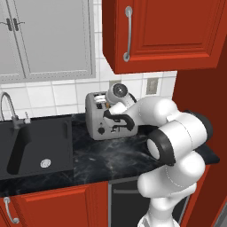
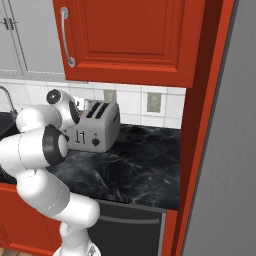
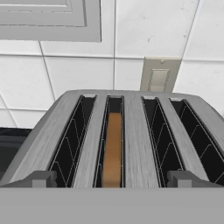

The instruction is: Start the toaster. Once the lever pops up, take the bread to the plate on the dining counter.

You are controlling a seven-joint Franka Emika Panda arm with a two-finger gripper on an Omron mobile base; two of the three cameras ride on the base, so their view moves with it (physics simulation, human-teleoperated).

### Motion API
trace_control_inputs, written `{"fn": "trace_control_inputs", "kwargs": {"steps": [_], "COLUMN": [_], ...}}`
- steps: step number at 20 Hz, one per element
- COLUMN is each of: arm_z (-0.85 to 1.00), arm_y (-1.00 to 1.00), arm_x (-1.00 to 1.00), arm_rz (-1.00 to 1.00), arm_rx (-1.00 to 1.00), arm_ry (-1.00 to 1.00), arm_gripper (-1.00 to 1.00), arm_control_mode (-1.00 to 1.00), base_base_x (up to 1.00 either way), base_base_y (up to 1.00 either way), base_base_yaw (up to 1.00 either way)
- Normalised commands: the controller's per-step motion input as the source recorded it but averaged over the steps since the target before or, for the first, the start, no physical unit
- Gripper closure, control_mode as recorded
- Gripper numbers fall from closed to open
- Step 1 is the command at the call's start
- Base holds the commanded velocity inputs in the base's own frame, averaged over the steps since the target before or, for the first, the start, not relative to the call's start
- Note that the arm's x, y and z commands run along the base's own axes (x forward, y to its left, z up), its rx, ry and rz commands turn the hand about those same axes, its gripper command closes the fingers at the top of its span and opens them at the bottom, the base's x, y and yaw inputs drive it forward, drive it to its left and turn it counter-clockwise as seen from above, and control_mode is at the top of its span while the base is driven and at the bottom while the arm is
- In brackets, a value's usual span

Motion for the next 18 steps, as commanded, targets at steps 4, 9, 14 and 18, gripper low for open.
{"fn": "trace_control_inputs", "kwargs": {"steps": [4, 9, 14, 18], "arm_z": [0.00, 0.00, 0.00, 0.00], "arm_y": [0.00, 0.00, 0.00, 0.00], "arm_x": [0.00, 0.00, 0.00, 0.00], "arm_rz": [0.00, 0.00, 0.00, 0.00], "arm_rx": [0.00, 0.00, 0.00, 0.00], "arm_ry": [0.00, 0.00, 0.00, 0.00], "arm_gripper": [-1.00, -1.00, -1.00, -1.00], "arm_control_mode": [-1.00, -1.00, -1.00, -1.00], "base_base_x": [0.00, 0.00, 0.00, 0.00], "base_base_y": [0.00, 0.00, 0.00, 0.00], "base_base_yaw": [0.00, 0.00, 0.00, 0.00]}}
